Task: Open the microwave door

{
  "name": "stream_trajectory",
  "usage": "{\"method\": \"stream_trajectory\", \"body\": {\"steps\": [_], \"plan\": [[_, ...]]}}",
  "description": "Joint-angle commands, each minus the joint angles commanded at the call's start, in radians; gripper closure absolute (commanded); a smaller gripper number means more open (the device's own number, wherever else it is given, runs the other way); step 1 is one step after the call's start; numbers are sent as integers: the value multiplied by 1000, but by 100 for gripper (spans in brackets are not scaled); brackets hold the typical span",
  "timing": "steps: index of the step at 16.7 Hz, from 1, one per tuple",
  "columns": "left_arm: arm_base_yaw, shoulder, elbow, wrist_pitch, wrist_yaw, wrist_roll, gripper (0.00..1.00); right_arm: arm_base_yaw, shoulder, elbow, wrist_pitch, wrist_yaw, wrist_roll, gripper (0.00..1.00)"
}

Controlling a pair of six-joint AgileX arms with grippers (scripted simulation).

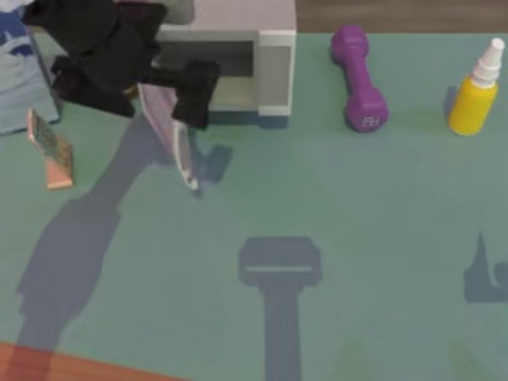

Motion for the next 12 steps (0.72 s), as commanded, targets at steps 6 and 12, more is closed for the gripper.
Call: {"method": "stream_trajectory", "body": {"steps": [6, 12], "plan": [[-124, 226, 561, -384, -254, -635, 0, 0, 0, 0, 0, 0, 0, 0], [-207, 371, 893, -661, -445, -1025, 0, 0, 0, 0, 0, 0, 0, 0]]}}
